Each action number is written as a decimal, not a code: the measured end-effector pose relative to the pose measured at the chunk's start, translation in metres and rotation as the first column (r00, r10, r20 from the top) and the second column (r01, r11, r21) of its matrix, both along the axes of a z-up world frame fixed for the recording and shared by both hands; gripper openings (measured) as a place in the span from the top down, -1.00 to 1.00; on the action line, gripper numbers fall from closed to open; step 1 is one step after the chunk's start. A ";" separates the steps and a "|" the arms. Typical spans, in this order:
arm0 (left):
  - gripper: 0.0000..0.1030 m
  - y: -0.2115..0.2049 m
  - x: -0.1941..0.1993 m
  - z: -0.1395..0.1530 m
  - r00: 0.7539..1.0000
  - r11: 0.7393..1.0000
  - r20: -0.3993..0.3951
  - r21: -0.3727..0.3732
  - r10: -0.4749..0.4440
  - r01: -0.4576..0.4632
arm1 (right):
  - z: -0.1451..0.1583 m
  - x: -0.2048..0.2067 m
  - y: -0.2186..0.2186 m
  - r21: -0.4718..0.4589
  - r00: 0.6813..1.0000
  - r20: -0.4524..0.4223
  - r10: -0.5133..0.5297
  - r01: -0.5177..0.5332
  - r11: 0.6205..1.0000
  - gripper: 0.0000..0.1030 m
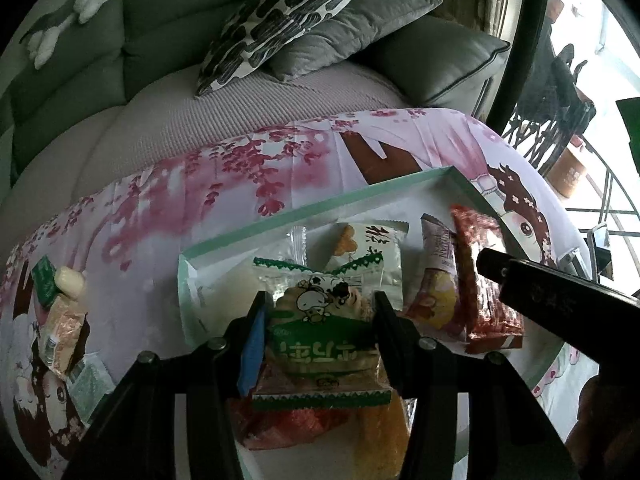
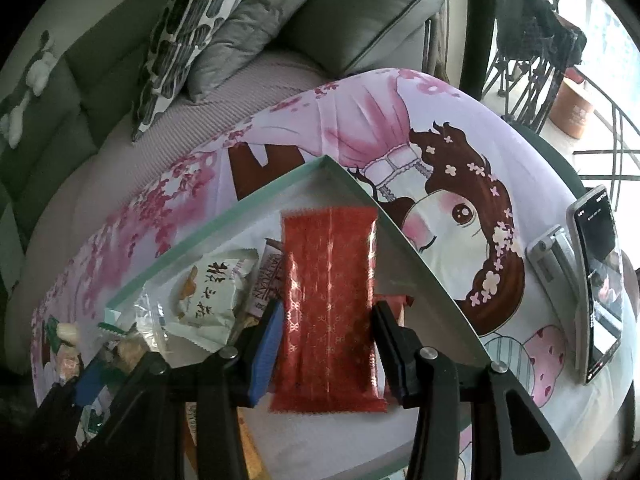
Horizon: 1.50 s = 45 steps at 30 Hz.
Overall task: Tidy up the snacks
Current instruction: 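Carry the red bar into the tray and release it while left releases the cartoon packet there, then move both open grippers from the tray back to the snack pile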
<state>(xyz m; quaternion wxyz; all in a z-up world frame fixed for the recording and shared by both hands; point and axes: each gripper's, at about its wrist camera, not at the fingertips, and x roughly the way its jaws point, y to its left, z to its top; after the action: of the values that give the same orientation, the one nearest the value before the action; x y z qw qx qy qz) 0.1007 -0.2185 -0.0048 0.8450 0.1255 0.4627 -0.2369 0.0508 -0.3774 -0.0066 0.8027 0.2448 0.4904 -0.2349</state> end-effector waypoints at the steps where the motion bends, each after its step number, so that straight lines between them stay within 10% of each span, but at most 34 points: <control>1: 0.00 0.000 0.000 -0.001 1.000 1.000 -0.002 0.000 0.001 -0.001 | 0.000 0.000 0.000 0.000 1.000 0.000 0.002 -0.002 1.000 0.04; 26: -0.70 0.040 0.010 0.025 0.991 0.990 0.008 -0.038 0.135 -0.134 | 0.016 0.003 0.010 -0.053 0.999 0.032 0.030 -0.028 0.998 -0.80; 45: -0.70 0.178 0.057 0.018 0.876 0.874 -0.036 -0.061 0.481 -0.482 | 0.037 0.024 0.068 -0.121 0.977 0.090 0.195 -0.184 0.975 -1.00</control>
<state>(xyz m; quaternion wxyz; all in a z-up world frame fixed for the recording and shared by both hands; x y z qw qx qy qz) 0.1573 -0.0407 0.0135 0.8766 -0.0246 0.4792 -0.0359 0.0746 -0.3096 0.0304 0.8579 0.1630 0.4562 -0.1715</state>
